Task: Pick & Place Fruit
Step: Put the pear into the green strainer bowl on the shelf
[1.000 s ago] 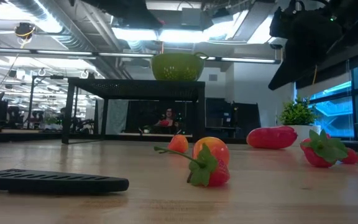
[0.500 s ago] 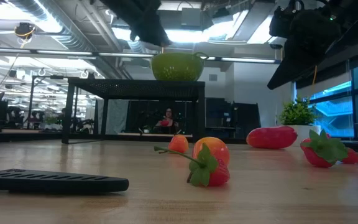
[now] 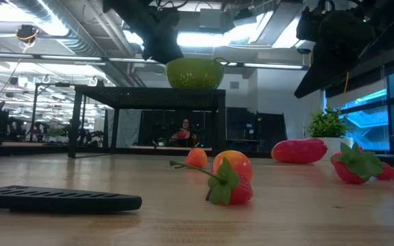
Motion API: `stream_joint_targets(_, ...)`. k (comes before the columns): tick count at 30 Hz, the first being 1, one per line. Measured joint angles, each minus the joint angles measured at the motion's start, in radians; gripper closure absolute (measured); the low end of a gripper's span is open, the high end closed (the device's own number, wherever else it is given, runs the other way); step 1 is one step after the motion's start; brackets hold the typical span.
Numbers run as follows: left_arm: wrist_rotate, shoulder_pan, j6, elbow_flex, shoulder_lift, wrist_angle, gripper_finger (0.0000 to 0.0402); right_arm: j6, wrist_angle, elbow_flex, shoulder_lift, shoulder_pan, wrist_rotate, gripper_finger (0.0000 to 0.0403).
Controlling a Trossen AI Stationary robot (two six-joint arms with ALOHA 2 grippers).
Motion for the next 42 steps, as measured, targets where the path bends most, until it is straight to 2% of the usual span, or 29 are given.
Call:
stream_joint_targets(8,0.015,0.000,-0.031,0.000,0.000,-0.003,0.0256,0.000,0.006,0.000,0.000,0.000,0.000,0.0375)
stream_joint_targets(19,0.015,0.004,-0.028,0.000,0.000,-0.003,0.0249,-0.001,0.006,0.000,0.000,0.000,0.000,0.0399)
stream_joint_targets(30,0.014,0.004,0.016,0.000,-0.001,-0.002,0.0226,0.004,0.006,0.000,0.000,0.000,0.000,0.0373)
stream_joint_targets(42,0.014,0.003,0.040,0.000,-0.024,0.004,0.0188,0.156,-0.022,0.001,0.000,0.000,-0.002,0.0399)
